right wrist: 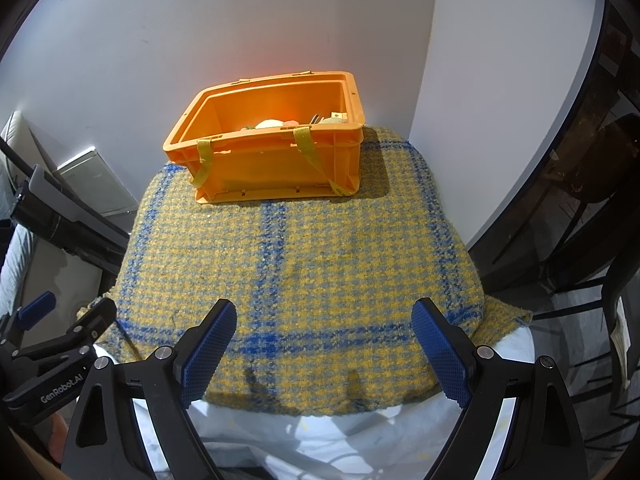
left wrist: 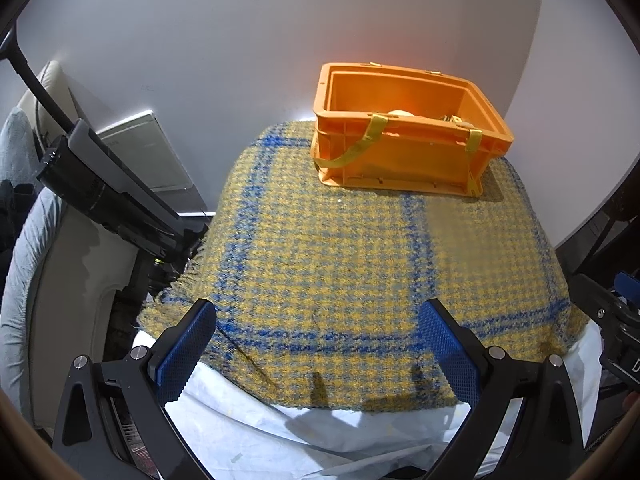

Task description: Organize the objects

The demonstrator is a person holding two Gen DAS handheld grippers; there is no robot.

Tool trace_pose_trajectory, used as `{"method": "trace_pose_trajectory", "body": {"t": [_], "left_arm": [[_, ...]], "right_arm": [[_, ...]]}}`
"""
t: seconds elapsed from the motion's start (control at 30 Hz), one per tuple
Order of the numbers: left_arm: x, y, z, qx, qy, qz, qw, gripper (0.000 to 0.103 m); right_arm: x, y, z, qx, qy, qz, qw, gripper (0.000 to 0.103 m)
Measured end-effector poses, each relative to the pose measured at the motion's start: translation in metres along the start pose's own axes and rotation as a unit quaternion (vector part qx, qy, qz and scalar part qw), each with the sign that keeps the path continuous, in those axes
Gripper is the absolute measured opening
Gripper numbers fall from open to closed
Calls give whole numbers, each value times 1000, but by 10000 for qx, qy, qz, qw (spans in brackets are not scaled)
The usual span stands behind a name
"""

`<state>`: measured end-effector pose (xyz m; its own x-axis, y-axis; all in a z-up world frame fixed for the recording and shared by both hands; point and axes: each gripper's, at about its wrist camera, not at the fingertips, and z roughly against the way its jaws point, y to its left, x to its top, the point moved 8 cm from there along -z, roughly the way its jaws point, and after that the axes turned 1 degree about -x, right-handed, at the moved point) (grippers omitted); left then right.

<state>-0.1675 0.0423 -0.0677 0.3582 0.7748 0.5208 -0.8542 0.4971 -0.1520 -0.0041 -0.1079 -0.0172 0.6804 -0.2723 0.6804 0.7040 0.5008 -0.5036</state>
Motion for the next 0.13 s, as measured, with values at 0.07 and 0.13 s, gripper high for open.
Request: {"method": "trace_pose_trajectory", "body": {"t": [0.07, 0.13], "left_arm": [[0, -1, 0, 19, 5, -35, 10000, 103], [0, -2, -2, -13, 42, -47, 10000, 103]], "right_arm": [[0, -1, 0, 4, -1, 9, 10000, 89], [0, -1, 0, 6, 2, 7, 10000, 89]]}}
